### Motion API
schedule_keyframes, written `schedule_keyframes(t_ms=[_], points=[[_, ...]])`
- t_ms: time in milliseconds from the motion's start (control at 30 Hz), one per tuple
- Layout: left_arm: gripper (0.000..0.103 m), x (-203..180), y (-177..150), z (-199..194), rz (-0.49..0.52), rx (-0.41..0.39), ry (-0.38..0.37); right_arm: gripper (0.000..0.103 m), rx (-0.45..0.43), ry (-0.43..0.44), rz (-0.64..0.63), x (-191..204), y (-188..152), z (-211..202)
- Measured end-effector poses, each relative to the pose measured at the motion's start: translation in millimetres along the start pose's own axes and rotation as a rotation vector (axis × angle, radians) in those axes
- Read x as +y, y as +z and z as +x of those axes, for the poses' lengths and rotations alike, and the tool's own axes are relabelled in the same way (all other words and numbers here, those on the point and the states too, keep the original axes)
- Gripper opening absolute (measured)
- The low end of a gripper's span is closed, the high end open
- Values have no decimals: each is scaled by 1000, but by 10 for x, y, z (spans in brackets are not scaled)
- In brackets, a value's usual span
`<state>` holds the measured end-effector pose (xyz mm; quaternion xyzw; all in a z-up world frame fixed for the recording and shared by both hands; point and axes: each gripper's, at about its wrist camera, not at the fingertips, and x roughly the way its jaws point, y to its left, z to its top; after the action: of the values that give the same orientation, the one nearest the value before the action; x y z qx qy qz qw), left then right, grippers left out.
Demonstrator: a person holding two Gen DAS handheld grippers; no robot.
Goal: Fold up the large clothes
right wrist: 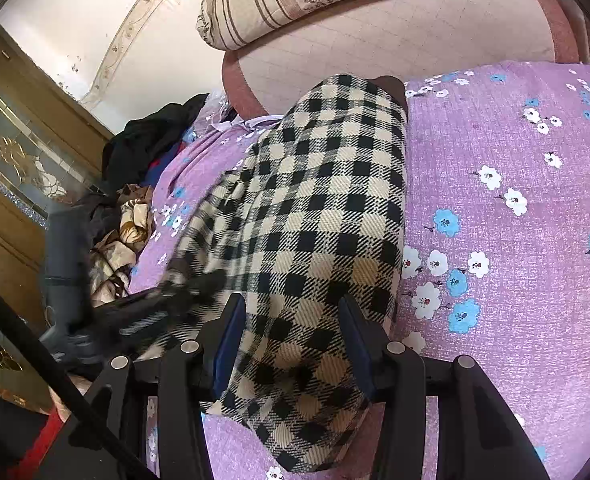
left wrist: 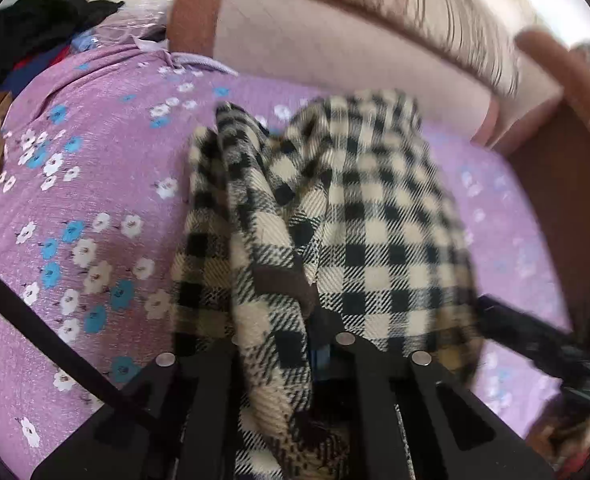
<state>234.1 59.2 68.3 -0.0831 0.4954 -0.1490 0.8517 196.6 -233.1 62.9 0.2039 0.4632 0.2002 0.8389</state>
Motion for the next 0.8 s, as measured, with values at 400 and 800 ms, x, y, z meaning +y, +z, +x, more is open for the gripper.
schedule_keyframes(t_ms=[400, 800], points=[[35, 498, -202, -15, -60, -29, 56, 53, 7, -65, -106, 268, 46, 173], [39, 490, -269, -784, -45, -183, 108, 55, 28, -180, -120, 157, -26, 346]])
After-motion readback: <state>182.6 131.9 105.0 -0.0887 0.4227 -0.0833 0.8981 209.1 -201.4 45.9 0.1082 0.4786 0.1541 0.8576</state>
